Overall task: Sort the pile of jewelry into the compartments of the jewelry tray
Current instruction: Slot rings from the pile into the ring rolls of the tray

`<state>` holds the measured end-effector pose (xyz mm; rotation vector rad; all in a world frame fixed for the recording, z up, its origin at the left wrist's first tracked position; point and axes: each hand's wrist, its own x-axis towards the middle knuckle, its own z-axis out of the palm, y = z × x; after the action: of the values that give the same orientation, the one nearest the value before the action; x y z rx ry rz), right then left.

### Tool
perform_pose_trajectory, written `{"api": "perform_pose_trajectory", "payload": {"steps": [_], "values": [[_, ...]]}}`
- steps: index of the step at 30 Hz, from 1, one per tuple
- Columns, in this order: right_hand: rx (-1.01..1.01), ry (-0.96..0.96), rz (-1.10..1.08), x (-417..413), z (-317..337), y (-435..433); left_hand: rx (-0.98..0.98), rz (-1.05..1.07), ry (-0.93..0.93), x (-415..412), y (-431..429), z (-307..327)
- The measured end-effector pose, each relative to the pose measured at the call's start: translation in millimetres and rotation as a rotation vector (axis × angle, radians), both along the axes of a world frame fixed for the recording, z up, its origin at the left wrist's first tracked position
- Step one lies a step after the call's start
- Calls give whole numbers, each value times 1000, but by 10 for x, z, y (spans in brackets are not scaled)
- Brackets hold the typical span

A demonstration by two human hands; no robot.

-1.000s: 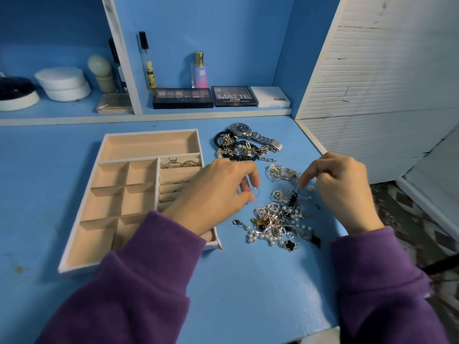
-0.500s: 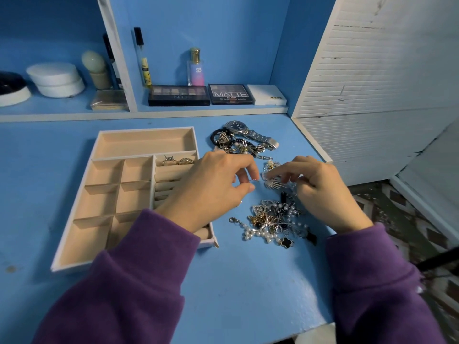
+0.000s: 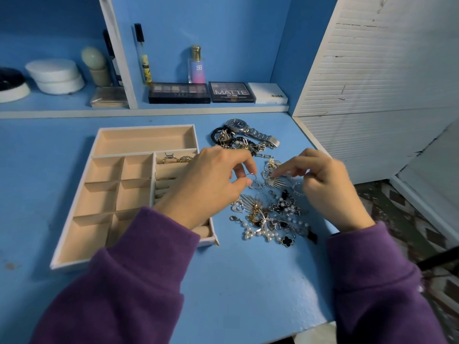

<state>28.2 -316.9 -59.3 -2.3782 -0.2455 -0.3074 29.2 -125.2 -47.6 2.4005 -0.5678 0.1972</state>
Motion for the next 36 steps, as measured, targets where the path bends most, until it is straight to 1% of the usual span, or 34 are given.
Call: {"api": "perform_pose_trajectory", "payload": {"steps": [2,5,7,12,15,17,29,34,36], "values": [[76,-62,-126,14,5,-41,31,-32,8,4,5,-12],[84,-77,-211,20,7,-73,105,-83,31,4,0,-36],[62,-55,-173,7,12,-55,137,-97,35,4,-10,-51],[-90,23,79,-32,6,70,129,-28,-3,16,-7,-64],[-216,84,151,-32,-19,89,108,4,-20,22,0,-63],[-252,116,174,-35,-17,91,108,-2,-20,23,0,-64],[-269,171,246,-37,10,110,108,-3,-31,20,6,-57],[-150,132,215,-33,0,107,92,2,-42,25,6,-52],[-86,95,183,-32,-6,103,48,32,-35,33,6,-38]]}}
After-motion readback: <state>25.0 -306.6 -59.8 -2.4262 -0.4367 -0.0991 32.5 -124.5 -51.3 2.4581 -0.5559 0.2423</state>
